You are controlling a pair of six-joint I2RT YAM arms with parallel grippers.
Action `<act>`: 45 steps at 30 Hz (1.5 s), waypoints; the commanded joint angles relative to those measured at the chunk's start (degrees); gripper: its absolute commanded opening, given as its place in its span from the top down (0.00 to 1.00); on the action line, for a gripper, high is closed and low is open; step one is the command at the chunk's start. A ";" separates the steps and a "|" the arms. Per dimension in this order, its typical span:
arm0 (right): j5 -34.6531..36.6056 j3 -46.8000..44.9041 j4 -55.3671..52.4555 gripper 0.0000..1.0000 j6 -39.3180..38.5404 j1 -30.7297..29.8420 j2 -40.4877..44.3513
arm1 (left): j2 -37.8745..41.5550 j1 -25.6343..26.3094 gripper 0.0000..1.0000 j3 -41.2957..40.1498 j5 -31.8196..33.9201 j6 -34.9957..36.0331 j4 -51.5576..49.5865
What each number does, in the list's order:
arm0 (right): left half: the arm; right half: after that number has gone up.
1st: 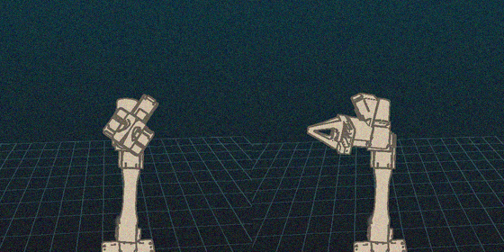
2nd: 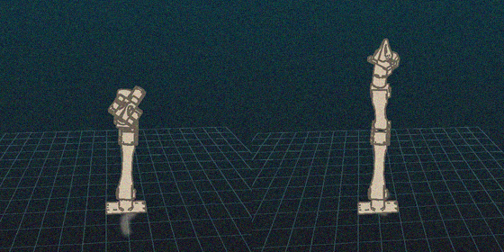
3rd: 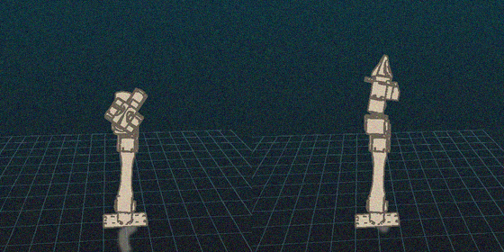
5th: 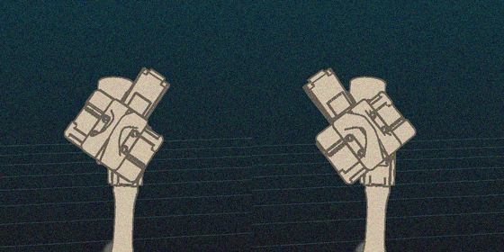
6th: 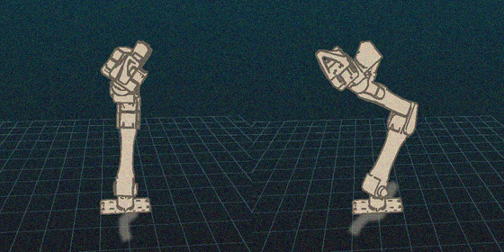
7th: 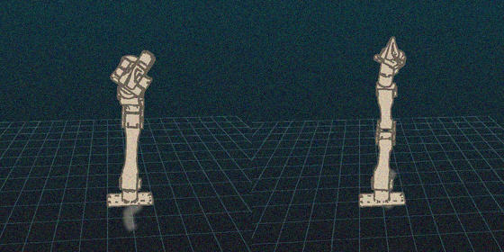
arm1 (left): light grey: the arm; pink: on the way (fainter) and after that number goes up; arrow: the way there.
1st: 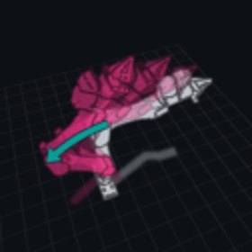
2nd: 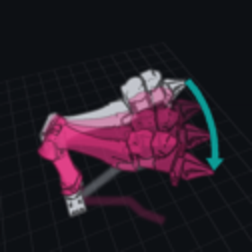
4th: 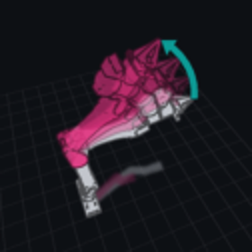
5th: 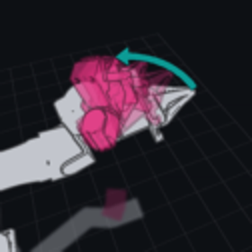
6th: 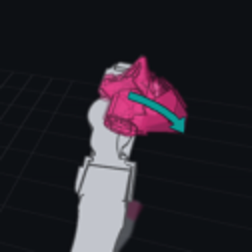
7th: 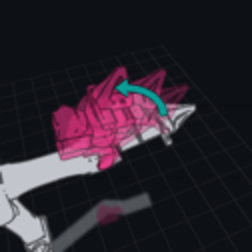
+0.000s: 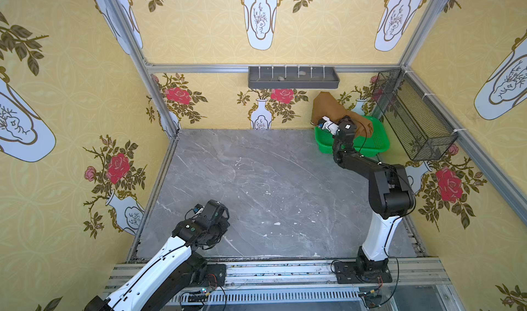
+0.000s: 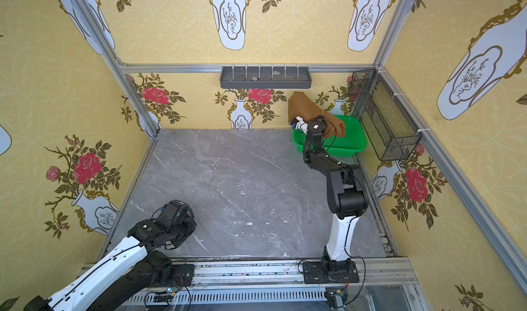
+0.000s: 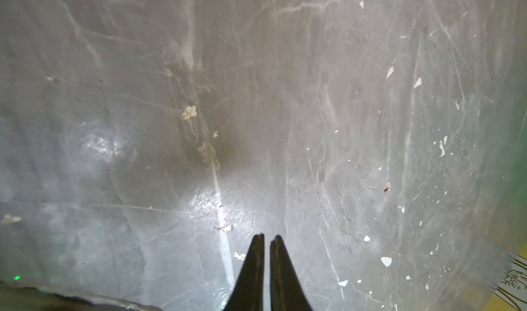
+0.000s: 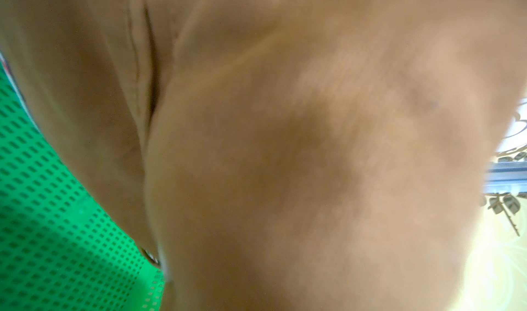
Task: Roll up the long pants
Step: Move the bin to the center of the board.
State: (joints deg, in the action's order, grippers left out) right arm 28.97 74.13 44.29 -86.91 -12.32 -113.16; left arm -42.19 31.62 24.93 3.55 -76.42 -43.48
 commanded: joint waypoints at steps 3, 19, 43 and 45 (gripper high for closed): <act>-1.80 -1.50 11.85 1.00 -0.75 2.09 -2.92 | -0.85 -0.06 0.88 -0.66 -0.90 -0.80 -0.39; -15.15 -8.05 -0.59 1.00 4.27 8.98 1.05 | -7.16 -0.06 0.88 2.05 -2.32 1.08 1.41; -10.24 -22.11 -14.51 1.00 2.93 -8.67 20.24 | -3.06 -0.06 0.88 0.25 -2.34 3.61 2.73; -11.37 -20.75 -7.05 1.00 2.17 -6.16 18.42 | -0.36 -0.06 0.88 -0.82 -2.41 2.61 1.23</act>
State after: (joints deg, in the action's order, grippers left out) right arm 16.88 52.29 18.39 -80.53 -20.64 -93.62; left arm -44.64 31.59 25.26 1.41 -72.62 -39.46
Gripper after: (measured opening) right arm 0.349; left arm 0.116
